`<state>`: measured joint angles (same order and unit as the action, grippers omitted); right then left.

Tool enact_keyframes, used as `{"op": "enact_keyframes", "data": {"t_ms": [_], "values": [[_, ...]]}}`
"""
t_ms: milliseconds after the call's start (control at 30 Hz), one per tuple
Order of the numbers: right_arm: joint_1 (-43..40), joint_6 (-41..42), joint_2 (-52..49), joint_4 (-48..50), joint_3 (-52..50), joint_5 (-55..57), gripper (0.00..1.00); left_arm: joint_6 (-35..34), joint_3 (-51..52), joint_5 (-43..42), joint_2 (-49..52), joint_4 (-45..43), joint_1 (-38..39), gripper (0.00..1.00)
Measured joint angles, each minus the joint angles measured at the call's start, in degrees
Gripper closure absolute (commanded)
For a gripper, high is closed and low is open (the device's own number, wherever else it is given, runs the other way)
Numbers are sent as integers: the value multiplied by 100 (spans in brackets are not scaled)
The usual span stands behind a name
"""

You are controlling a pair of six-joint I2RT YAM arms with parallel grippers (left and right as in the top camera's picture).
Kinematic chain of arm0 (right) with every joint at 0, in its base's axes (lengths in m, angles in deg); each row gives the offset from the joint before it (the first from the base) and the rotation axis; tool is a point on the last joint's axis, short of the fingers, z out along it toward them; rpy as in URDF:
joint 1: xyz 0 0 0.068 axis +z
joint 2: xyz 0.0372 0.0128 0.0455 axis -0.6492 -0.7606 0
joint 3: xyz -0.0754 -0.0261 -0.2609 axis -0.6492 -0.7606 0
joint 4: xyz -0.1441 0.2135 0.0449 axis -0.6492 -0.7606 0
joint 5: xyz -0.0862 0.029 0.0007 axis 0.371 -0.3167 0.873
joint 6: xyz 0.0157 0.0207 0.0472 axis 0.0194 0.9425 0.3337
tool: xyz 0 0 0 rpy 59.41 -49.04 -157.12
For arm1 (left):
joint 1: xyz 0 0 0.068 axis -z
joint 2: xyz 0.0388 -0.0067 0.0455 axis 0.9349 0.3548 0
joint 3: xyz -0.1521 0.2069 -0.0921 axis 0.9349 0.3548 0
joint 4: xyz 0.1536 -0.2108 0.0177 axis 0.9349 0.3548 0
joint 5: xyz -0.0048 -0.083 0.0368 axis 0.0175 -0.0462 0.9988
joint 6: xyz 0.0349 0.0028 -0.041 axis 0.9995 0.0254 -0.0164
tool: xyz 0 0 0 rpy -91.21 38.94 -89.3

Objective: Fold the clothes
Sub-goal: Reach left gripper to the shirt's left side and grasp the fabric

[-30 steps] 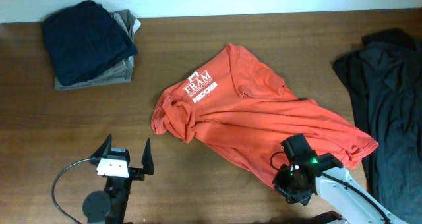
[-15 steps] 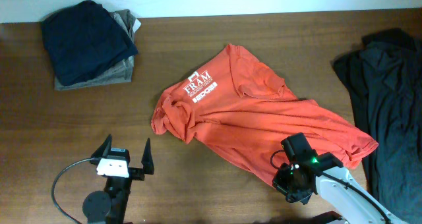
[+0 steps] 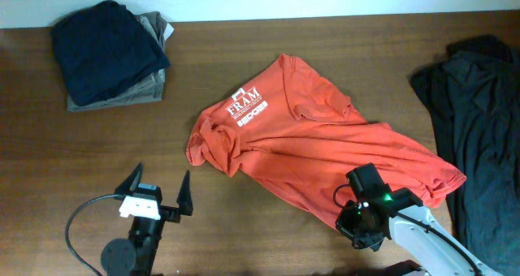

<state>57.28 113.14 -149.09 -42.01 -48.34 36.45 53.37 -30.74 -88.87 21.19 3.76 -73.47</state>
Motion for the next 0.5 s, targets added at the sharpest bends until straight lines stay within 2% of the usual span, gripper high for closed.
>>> {"op": "enact_keyframes", "data": {"t_ms": [100, 233, 367, 500], "values": [[0, -2, 0, 24, 2, 0, 90, -232, -44, -581, -7, -442, 0, 1], [0, -2, 0, 63, 2, 0, 90, -498, -461, -1134, 20, 17, 0, 1], [0, -2, 0, 103, 4, 0, 90, -511, -1554, -1360, 520, 1342, 0, 1], [0, -4, -11, 125, 22, -2, 90, -254, -3215, -1502, 1974, 3351, 2, 1]]}}
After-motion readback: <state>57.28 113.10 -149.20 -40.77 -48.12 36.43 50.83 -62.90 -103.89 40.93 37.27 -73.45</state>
